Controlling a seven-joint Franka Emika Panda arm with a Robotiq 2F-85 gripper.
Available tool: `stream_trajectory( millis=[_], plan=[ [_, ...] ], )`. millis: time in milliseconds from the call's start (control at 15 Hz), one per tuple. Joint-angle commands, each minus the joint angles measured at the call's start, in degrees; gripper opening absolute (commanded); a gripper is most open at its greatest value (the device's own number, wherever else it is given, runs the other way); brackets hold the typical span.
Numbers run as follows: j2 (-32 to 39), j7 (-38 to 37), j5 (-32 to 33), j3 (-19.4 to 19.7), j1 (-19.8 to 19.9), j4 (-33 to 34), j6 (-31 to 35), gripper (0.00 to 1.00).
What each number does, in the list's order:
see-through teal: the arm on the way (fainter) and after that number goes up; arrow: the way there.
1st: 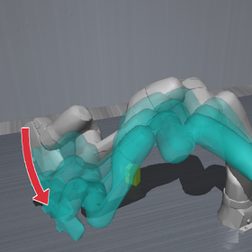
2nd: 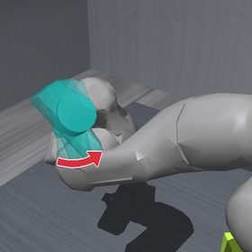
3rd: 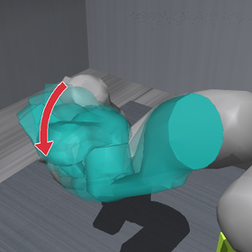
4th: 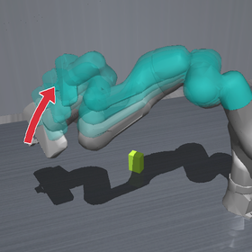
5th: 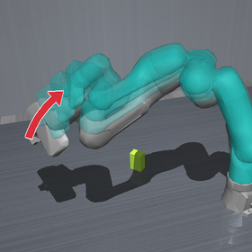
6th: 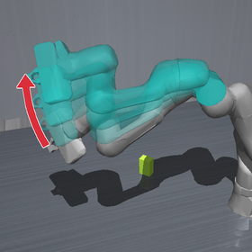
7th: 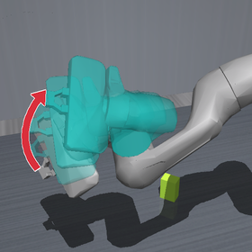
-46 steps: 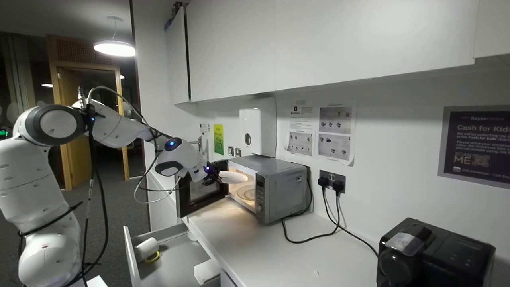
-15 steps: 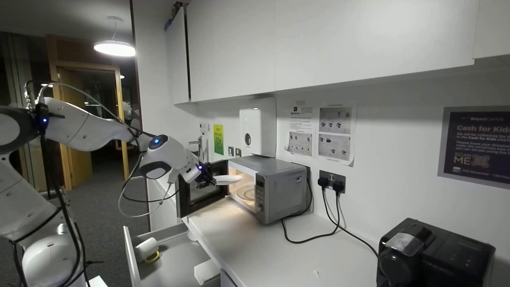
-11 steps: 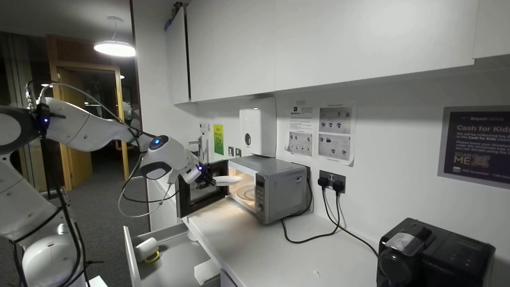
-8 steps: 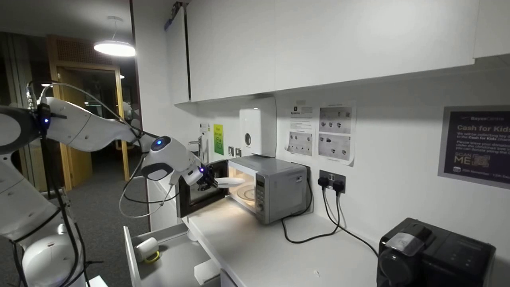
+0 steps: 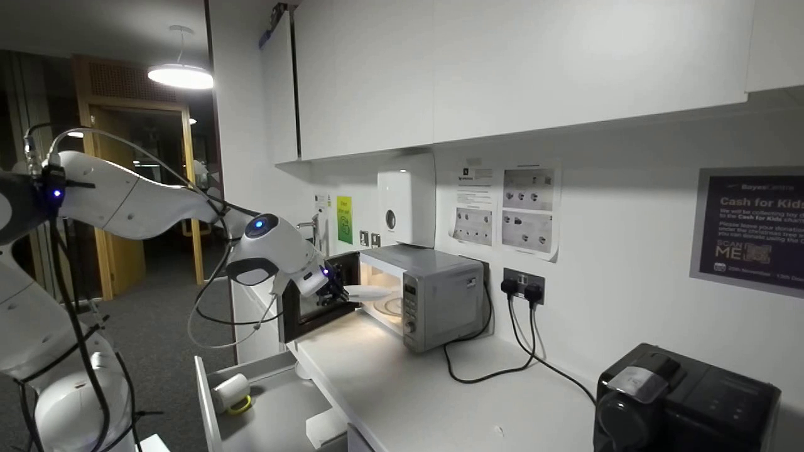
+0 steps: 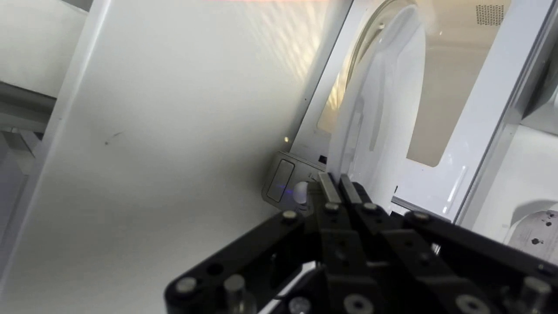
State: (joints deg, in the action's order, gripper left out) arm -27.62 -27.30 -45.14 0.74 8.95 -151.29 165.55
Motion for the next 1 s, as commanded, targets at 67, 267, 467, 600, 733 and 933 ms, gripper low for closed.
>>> stream_trajectory(
  millis=[67,267,467,600,733,933],
  plan=[
    [-4.7,3.2,3.2,2.8,0.2,-1.9,-3.0,0.01],
    [-5.6,4.6,4.9,4.1,0.2,-2.1,-3.3,0.01],
    [-6.6,6.7,4.5,6.5,-0.5,-2.1,-3.2,0.01],
    [-7.4,9.3,3.0,8.6,-1.3,-1.9,-3.3,0.01],
    [-8.1,11.1,2.9,10.6,-1.4,-1.8,-3.8,0.01],
    [-9.4,13.4,3.3,13.5,-1.4,-1.6,-5.9,0.01]
  ],
)
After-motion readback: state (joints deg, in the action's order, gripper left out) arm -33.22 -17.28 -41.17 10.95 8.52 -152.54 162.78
